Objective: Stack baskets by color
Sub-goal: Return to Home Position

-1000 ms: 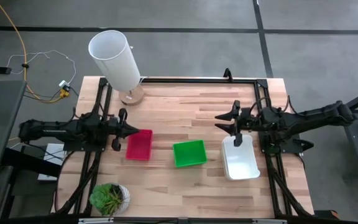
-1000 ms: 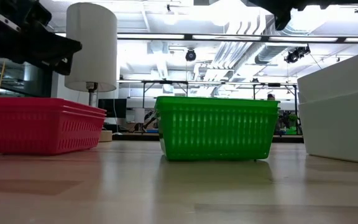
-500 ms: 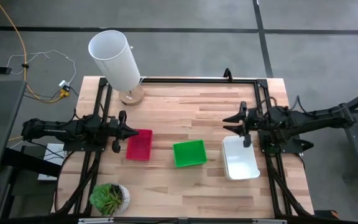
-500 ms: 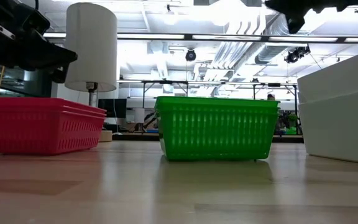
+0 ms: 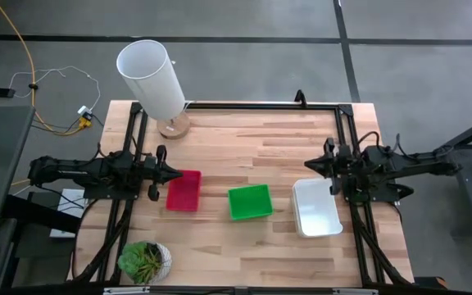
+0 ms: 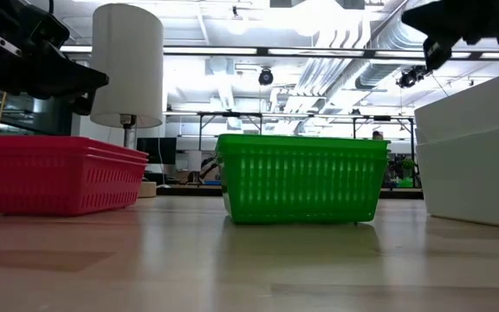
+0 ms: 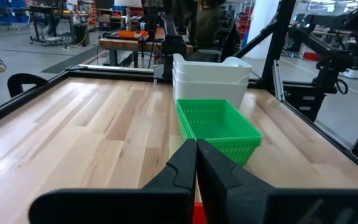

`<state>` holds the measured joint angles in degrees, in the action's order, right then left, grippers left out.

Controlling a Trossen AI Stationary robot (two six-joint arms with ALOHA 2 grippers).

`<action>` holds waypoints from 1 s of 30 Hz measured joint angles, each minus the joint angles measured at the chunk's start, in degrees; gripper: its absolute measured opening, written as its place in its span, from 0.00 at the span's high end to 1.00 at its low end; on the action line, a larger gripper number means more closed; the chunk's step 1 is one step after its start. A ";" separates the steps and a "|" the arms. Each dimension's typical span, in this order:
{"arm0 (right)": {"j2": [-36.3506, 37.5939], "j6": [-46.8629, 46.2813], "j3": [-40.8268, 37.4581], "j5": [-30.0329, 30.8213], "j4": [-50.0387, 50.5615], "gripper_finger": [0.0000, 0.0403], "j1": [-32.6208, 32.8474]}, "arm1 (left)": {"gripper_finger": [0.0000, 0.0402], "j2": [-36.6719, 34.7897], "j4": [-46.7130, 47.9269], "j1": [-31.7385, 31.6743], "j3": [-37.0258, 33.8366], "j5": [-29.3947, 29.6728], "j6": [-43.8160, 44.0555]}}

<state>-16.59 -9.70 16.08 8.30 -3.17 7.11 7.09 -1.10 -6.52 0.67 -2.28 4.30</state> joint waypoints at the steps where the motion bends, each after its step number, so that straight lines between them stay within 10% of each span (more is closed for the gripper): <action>1: 0.75 -0.28 -1.44 0.00 -1.46 0.99 0.00 | 1.00 0.00 0.00 0.00 0.00 0.00 0.01; 18: 4.23 1.14 -14.81 -6.78 -13.01 1.00 -3.82 | 1.00 0.02 0.00 0.00 0.02 -0.02 0.01; 30: 5.76 3.33 -15.53 -3.77 1.36 1.00 -3.32 | 1.00 0.02 0.00 0.00 0.02 -0.02 0.01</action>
<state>-10.83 -6.37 0.56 4.53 -1.81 3.79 7.11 -1.10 -6.52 0.69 -2.31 4.32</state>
